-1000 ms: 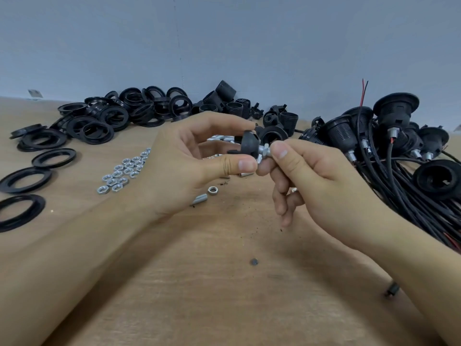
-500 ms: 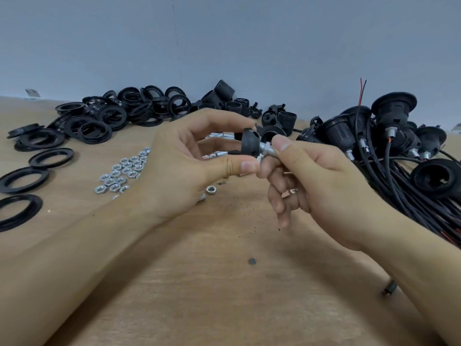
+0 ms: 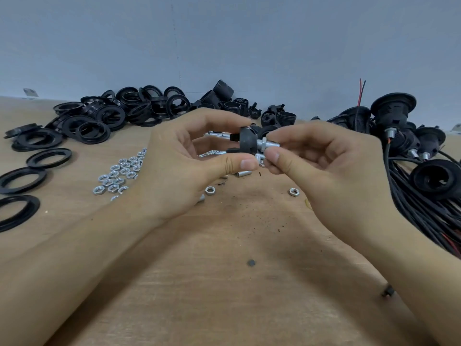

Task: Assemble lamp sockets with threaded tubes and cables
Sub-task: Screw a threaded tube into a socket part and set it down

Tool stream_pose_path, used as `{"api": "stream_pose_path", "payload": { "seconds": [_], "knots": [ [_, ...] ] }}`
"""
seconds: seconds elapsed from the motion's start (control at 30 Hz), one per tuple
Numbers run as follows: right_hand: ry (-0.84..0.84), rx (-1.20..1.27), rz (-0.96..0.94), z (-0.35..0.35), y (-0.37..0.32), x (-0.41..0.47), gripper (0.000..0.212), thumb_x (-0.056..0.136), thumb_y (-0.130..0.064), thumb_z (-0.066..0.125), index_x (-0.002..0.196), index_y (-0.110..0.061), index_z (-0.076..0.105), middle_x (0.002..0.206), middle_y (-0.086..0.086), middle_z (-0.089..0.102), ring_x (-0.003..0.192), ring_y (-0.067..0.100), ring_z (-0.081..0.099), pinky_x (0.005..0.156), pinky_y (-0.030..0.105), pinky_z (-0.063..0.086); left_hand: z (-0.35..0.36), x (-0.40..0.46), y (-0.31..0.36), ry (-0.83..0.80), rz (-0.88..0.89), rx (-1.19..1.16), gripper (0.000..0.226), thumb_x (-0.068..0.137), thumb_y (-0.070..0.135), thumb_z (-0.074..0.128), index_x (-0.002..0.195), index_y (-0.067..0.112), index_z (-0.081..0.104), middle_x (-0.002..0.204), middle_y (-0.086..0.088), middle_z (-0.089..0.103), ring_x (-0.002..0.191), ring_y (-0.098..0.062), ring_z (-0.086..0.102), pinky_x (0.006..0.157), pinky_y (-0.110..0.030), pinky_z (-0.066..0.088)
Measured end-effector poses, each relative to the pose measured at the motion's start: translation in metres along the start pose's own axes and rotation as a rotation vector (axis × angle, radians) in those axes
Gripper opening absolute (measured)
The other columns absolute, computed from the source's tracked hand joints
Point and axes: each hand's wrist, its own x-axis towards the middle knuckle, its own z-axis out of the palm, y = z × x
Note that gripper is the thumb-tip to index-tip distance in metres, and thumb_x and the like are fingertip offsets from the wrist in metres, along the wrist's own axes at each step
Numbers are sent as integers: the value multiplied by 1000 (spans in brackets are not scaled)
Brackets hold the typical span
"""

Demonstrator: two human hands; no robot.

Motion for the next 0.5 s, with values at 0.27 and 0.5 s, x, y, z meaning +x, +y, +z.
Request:
{"api": "stream_pose_path", "payload": {
  "seconds": [0.27,0.5],
  "knots": [
    [-52,-106,-52,-4,-3,1,9,89,-17,68,85,-10,74,69,4,71,60,16,70,58,23,56,-2,0,2,-25,-6,-8,44,61,17,85,103,19,70,99,3,75,90,-15,71,79,-25,55],
    [-93,-55,209,-1,-1,0,53,93,-53,47,75,-7,66,61,10,63,50,25,62,43,34,51,4,-3,0,0,-3,45,43,62,22,87,102,21,71,100,4,74,88,-14,70,75,-25,57]
  ]
}}
